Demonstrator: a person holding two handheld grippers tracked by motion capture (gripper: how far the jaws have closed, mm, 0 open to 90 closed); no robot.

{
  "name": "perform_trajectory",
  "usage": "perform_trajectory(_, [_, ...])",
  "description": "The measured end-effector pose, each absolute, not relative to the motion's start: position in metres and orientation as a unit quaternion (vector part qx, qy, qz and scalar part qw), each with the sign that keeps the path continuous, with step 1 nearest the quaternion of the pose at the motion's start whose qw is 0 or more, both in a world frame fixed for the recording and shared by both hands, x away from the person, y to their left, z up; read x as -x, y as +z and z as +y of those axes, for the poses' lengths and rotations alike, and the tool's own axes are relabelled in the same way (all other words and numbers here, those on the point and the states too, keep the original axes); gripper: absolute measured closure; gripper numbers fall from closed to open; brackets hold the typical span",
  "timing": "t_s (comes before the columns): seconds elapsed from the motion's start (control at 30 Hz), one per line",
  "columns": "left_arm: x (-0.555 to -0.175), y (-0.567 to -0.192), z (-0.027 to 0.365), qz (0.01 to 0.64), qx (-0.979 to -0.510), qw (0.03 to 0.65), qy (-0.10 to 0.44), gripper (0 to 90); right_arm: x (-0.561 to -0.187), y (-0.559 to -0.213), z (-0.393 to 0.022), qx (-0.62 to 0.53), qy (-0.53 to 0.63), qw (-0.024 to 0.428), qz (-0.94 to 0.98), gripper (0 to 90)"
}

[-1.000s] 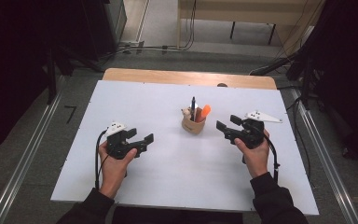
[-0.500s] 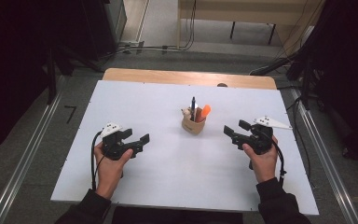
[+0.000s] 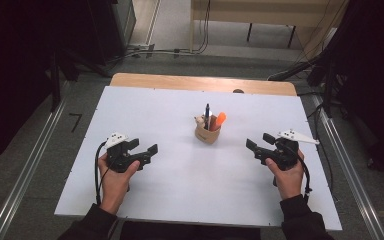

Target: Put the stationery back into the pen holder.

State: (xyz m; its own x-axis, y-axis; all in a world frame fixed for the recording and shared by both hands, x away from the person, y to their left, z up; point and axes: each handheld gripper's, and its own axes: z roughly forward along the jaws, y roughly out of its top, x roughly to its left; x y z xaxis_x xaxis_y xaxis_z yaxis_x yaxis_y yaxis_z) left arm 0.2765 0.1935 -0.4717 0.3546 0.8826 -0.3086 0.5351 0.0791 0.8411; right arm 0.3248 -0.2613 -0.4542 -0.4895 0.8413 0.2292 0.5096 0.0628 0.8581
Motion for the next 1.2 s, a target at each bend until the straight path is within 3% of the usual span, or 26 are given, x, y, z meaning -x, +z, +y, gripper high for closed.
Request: perform_trajectory(1.2, [-0.261, -0.475, 0.213, 0.552, -0.649, 0.489, 0.185, 19.6, -0.303, -0.462, -0.296, -0.502, 0.466, 0.188, 0.704, 19.0])
